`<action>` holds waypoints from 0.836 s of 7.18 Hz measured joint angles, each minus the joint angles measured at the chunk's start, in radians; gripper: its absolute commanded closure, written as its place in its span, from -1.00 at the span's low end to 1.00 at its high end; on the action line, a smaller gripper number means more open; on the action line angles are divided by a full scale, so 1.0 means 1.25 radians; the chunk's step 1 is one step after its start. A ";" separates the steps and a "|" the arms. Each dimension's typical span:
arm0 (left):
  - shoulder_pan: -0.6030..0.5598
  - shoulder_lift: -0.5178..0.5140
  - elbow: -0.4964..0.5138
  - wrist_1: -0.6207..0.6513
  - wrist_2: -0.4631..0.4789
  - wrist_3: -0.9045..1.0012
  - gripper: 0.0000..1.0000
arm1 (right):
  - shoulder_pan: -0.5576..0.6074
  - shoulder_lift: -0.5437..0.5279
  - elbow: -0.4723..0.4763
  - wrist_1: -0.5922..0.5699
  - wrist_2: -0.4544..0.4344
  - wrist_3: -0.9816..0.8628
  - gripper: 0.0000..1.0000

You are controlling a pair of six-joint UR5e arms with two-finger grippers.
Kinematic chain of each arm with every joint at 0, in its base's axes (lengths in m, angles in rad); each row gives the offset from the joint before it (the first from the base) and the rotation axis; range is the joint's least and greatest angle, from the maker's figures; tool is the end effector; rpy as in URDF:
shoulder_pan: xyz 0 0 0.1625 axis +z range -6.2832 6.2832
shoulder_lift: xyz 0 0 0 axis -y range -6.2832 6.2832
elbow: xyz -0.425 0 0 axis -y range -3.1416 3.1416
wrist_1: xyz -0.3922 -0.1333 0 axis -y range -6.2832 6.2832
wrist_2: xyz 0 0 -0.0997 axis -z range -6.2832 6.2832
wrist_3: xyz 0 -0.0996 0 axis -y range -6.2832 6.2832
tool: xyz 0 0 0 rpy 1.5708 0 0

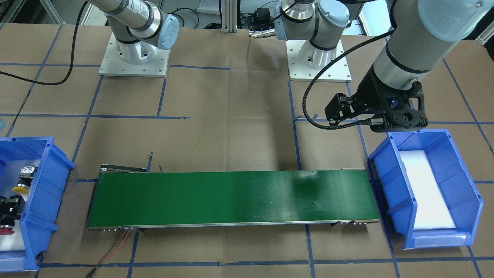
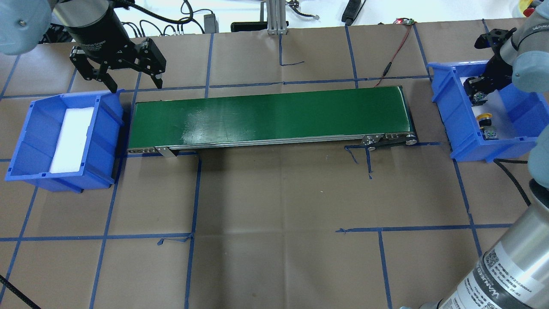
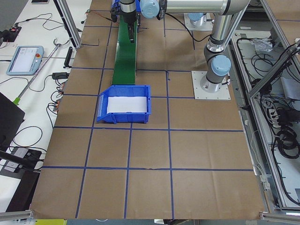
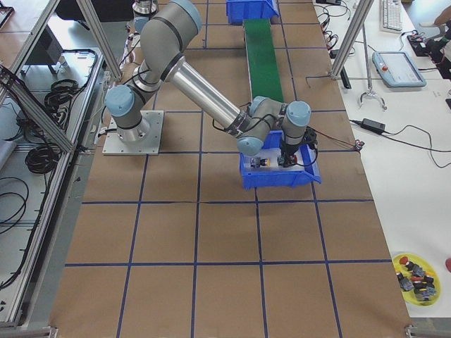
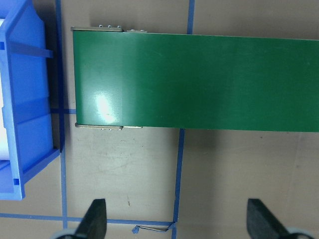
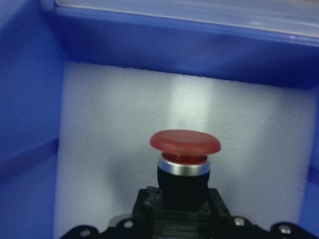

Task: Transport two buttons from left to right
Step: 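Carry the red button with the right gripper into the blue bin, then release the red button beside the yellow one and raise the right gripper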

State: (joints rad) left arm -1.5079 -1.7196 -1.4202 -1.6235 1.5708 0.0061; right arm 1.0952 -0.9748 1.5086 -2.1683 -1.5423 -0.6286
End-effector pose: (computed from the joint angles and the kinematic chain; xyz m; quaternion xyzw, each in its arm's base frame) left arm -0.0985 -0.5570 0.4790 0.0284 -0.9993 -0.0254 0.0009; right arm -0.1913 -0.6687 0.2217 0.0768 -0.9964 0.0346 0.0046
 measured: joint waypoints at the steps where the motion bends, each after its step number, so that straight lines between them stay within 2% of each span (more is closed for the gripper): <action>1: 0.000 0.000 0.000 0.000 0.000 0.000 -1.00 | 0.000 -0.003 -0.002 0.000 0.004 0.003 -0.98; 6: 0.000 -0.001 0.003 0.000 0.000 0.000 -1.00 | -0.001 -0.045 -0.001 0.012 0.010 0.001 -0.98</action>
State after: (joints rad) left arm -1.5079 -1.7209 -1.4165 -1.6229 1.5708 0.0062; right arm 1.0944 -1.0317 1.5068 -2.1533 -1.5293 -0.6271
